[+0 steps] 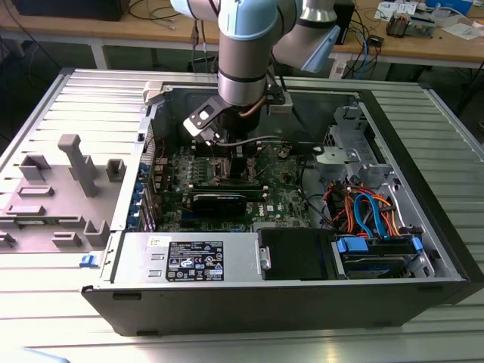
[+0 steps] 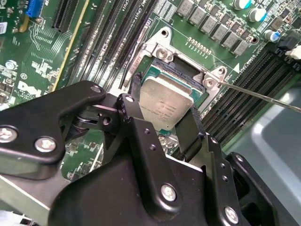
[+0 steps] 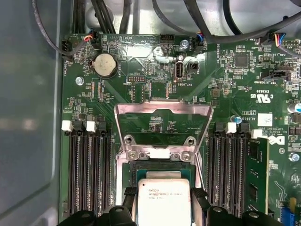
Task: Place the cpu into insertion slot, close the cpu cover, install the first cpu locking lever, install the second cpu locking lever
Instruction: 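Place the cpu into insertion slot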
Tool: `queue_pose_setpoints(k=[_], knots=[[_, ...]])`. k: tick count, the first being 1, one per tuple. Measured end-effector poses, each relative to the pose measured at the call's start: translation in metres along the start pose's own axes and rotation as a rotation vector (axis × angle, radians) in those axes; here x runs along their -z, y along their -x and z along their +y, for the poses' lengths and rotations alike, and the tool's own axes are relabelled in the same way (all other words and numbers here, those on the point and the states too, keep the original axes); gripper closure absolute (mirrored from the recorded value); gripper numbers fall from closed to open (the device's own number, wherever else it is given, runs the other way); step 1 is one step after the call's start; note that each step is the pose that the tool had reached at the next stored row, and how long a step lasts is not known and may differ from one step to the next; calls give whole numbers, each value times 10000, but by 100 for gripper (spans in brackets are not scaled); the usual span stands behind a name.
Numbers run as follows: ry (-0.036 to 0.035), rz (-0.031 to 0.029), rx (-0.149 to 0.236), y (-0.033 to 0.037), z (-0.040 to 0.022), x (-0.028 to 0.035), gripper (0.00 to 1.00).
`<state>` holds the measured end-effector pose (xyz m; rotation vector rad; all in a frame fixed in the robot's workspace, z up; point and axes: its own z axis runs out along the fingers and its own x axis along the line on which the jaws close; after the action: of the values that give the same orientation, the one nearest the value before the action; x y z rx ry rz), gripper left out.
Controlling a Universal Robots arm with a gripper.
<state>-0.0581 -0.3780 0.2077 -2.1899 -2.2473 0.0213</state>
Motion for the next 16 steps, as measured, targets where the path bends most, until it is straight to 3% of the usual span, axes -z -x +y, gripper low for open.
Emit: queue_pose_setpoints(k=[6, 16], knots=[[-3, 0, -221, -13, 20, -86, 45], [2, 16, -137, -14, -8, -88, 45]])
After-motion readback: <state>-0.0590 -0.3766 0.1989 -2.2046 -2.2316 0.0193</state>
